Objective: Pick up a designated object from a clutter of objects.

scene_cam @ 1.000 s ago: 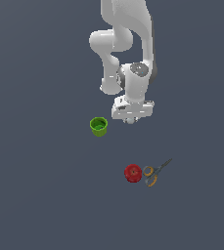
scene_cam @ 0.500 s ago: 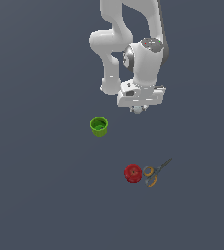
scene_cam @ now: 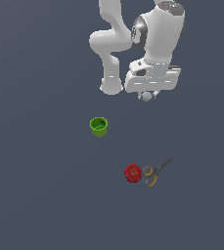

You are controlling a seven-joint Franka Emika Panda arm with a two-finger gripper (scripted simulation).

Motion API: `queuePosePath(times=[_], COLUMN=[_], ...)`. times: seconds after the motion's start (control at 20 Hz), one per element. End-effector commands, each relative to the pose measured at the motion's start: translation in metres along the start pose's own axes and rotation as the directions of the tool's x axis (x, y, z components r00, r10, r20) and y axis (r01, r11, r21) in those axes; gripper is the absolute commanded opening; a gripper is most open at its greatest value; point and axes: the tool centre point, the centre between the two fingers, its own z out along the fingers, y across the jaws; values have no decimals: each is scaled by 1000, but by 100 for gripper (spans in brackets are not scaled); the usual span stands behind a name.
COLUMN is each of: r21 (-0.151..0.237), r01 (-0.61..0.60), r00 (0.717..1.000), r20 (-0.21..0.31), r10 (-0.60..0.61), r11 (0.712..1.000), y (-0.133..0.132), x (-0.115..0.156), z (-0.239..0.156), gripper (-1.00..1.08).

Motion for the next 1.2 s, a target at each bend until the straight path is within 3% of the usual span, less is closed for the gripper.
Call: queuePosePath(times=[0.0,0.65,1.15], r21=[0,-1,-1], r01=[0,-2,-4], r00=[1000,1000,1000], r20=[1,4,5], r10=[0,2,4], r11=[1000,1000,1000], y=[-7,-43,-57], x=[1,12,19], z=[-22,-136,-180], gripper=[-100,-100,-100])
